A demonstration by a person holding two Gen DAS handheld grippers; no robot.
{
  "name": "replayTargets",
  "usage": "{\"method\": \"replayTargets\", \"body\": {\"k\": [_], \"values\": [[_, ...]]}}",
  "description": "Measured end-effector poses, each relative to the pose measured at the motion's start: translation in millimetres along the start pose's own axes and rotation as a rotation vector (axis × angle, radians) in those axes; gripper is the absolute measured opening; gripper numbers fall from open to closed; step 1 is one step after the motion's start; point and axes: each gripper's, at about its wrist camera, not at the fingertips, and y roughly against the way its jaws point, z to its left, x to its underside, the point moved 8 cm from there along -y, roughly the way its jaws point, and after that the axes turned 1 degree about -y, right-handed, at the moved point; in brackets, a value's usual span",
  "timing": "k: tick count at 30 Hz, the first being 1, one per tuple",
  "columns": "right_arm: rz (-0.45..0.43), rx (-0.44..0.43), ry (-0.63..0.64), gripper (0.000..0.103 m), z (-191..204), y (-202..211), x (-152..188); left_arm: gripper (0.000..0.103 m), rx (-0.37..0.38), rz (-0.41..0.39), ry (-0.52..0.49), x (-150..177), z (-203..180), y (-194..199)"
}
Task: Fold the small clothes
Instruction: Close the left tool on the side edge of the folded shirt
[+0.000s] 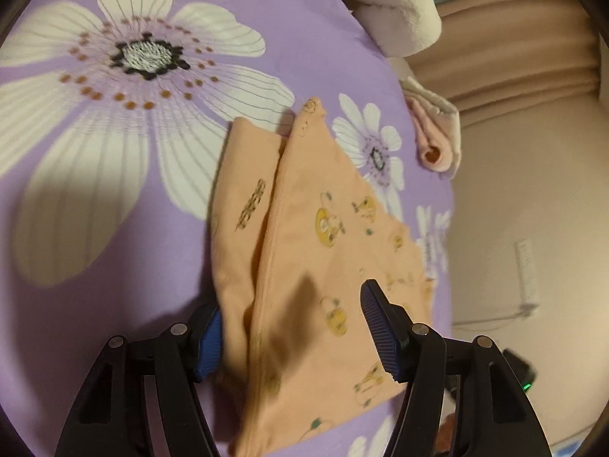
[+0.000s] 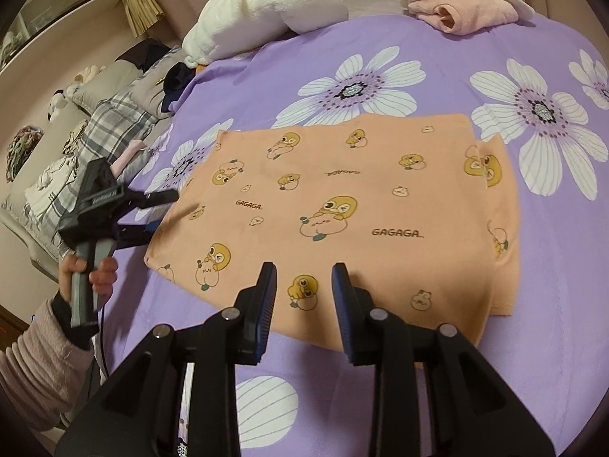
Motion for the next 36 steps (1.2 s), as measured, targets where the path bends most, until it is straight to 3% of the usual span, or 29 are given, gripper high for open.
{"method": "replayTargets", "body": {"k": [6, 11, 16, 19, 26, 31, 36], "values": [[0.014, -0.019, -0.002, 0.031, 4, -18, -11, 0.064, 0.059, 0.027, 0.005, -14, -11, -16], [0.013, -0.039, 0.005, 0.031, 15, -41, -34, 0.063, 0.014, 0.035, -0.041, -14, -23, -26], [0.027, 0.001, 0.029, 0.031, 24, -76, -64, 0.026, -0.096, 0.044, -0.093, -9, -18, -27], [0.039, 0.034, 0.028, 0.027, 25, -97, -81, 0.013, -0.152, 0.055, -0.096, -7, -10, -24], [0.143, 0.138, -0.016, 0.012, 5, -146, -92, 0.013, -0.205, 0.060, -0.116, -5, -7, -24], [0.135, 0.121, 0.010, 0.012, 14, -126, -89, 0.013, -0.199, 0.063, -0.097, -6, -5, -24], [0.131, 0.079, 0.109, 0.012, 42, -94, -58, 0.013, -0.209, 0.060, -0.098, -6, -5, -25]]}}
